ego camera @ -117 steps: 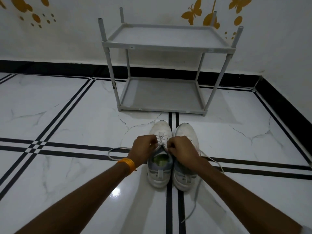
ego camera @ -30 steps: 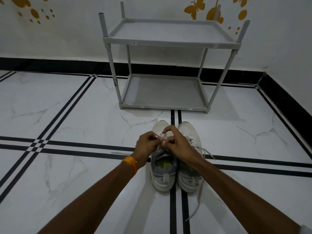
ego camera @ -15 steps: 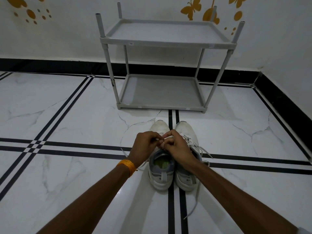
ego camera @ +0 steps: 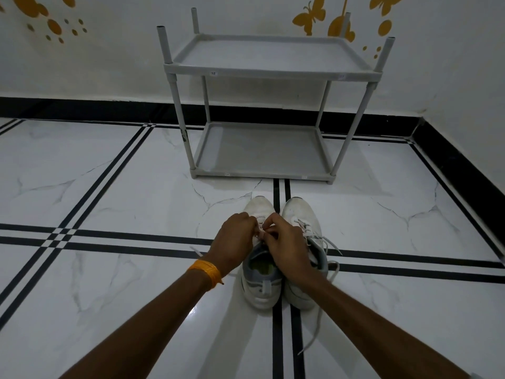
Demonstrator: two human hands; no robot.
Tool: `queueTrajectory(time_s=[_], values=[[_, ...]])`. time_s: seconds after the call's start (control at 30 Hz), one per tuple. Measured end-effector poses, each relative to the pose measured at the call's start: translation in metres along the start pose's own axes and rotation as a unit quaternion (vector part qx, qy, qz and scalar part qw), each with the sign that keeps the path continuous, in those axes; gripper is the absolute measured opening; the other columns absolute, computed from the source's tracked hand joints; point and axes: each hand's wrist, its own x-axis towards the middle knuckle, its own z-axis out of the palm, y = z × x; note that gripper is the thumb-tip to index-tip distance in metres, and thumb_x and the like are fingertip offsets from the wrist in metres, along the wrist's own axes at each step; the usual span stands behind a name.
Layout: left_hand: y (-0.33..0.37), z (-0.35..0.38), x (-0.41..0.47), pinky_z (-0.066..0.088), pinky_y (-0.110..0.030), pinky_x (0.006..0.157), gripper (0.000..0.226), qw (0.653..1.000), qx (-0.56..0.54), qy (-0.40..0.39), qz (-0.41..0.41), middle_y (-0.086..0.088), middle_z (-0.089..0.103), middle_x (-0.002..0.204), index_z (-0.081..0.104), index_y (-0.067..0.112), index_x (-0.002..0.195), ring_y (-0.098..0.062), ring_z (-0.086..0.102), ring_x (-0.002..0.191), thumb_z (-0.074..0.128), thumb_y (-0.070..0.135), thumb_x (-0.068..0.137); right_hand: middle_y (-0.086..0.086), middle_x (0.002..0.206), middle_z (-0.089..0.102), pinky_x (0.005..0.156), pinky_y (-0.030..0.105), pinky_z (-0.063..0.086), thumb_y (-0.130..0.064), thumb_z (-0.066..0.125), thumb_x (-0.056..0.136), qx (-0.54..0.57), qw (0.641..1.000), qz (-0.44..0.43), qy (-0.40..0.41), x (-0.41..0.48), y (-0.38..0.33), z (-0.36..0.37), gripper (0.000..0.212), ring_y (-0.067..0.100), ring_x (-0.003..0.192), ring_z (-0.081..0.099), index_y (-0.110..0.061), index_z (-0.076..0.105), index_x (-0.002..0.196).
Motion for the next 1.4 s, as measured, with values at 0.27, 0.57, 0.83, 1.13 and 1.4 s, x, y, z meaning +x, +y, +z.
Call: queueTrajectory(time_s=[0.27, 0.57, 0.83, 1.13, 1.4], values=[[-0.005, -0.018, 0.008, 0.030, -0.014, 0.038, 0.013, 0.663, -0.600, -0.193, -0.404, -0.004, 0.046, 0.059, 0.054, 0.004, 0.088, -0.008, 0.035, 0.043, 0.045, 0.005, 0.098, 0.003, 0.086, 0.073, 0.072, 0.037, 0.060, -0.007, 0.061, 0.091, 0.000, 0.997, -0.008, -0.071, 0.004, -0.003, -0.012, 0.013, 0.010, 0.078, 0.070, -0.018, 0.058, 0.098], [0.002, -0.014, 0.016, 0.041, -0.017, 0.044, 0.011, 0.752, -0.525, -0.138, -0.373, -0.007, 0.052, 0.061, 0.065, -0.002, 0.087, -0.011, 0.043, 0.051, 0.060, 0.006, 0.092, 0.002, 0.111, 0.059, 0.076, 0.037, 0.052, -0.017, 0.066, 0.086, -0.389, 0.900, -0.172, -0.099, 0.011, -0.027, -0.028, 0.021, 0.021, 0.099, 0.055, -0.018, 0.062, 0.107], [-0.021, -0.008, 0.009, 0.054, -0.020, 0.058, 0.017, 0.808, -0.489, -0.042, -0.326, -0.011, 0.066, 0.071, 0.073, -0.003, 0.093, -0.014, 0.054, 0.057, 0.058, -0.005, 0.085, 0.012, 0.096, 0.066, 0.074, 0.033, 0.043, -0.025, 0.055, 0.095, -0.337, 0.929, -0.069, -0.134, 0.017, -0.016, -0.048, 0.020, 0.027, 0.090, 0.061, -0.006, 0.062, 0.093], [-0.041, 0.014, -0.013, 0.056, -0.017, 0.055, 0.009, 0.957, -0.253, 0.063, -0.130, -0.005, 0.071, 0.073, 0.074, 0.009, 0.091, -0.012, 0.066, 0.058, 0.066, 0.011, 0.089, 0.017, 0.086, 0.068, 0.064, 0.031, 0.037, -0.017, 0.053, 0.090, -0.354, 0.928, -0.006, -0.120, 0.001, 0.017, -0.054, 0.019, 0.032, 0.082, 0.063, -0.003, 0.063, 0.083], [-0.042, 0.027, -0.025, 0.063, -0.039, 0.060, 0.008, 0.928, -0.336, 0.108, -0.122, -0.012, 0.071, 0.088, 0.057, 0.008, 0.093, -0.025, 0.072, 0.078, 0.054, 0.014, 0.097, 0.013, 0.081, 0.068, 0.064, 0.028, 0.037, -0.016, 0.053, 0.088, -0.304, 0.948, 0.038, -0.088, 0.001, 0.013, -0.048, 0.018, 0.026, 0.073, 0.058, -0.018, 0.050, 0.071]])
